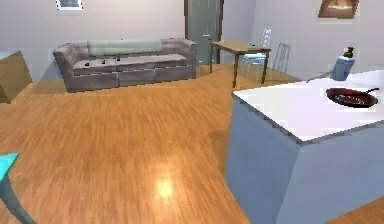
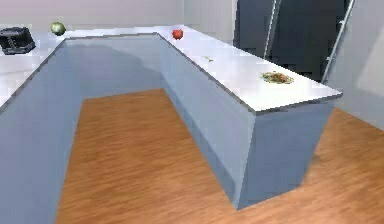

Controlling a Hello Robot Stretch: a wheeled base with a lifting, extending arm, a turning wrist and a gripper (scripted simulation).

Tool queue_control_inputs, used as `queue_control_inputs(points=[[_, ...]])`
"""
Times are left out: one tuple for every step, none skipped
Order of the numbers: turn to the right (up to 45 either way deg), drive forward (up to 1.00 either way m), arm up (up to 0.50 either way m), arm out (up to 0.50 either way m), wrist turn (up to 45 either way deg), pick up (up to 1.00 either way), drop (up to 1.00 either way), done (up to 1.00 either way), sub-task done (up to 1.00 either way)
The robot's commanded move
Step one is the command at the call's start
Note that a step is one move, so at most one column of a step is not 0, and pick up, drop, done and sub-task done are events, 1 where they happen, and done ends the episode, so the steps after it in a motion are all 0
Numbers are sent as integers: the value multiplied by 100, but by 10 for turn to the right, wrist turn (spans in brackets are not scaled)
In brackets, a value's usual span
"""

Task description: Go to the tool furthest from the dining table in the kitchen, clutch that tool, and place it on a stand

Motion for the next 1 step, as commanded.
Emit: queue_control_inputs(points=[[-180,0,0,0,0,0,0,0,0]])
